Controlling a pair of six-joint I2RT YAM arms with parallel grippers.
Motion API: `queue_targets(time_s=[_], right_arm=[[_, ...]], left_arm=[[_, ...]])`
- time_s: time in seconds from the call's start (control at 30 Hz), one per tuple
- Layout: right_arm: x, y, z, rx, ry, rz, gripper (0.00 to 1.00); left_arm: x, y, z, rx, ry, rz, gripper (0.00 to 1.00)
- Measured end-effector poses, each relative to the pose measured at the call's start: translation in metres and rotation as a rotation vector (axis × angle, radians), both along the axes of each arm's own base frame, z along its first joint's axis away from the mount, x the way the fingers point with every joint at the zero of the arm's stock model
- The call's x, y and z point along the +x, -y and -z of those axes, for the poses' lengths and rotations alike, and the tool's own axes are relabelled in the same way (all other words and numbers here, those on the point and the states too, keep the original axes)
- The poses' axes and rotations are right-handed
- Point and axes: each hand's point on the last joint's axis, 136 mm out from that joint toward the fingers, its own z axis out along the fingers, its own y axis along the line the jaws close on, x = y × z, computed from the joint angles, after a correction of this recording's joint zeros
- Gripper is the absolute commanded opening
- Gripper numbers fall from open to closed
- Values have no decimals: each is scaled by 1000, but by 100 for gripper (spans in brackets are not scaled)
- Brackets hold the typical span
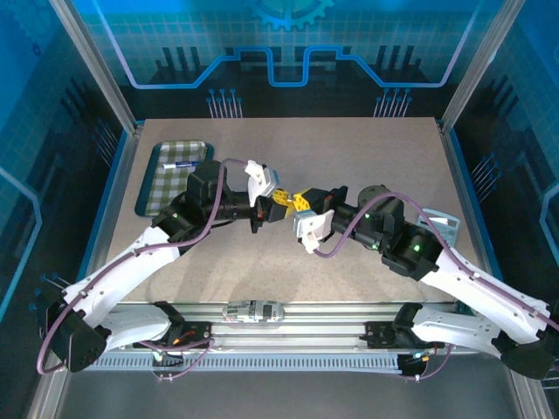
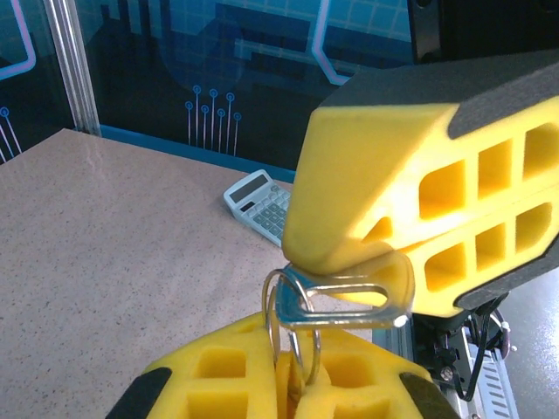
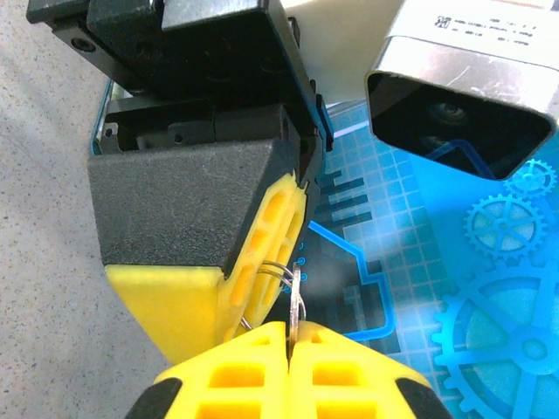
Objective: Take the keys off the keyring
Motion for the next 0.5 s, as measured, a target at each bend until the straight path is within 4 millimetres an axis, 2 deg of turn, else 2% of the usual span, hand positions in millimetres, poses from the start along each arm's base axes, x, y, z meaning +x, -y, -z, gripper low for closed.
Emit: queue_targets(time_s=[0.3, 0.5], right_arm=[[-1, -2, 7, -35, -1, 17, 0], [-6, -1, 2, -19, -74, -4, 0]], left_arm=[[0, -3, 7, 21, -29, -5, 0], [-1, -3, 5, 18, -18, -4, 0]])
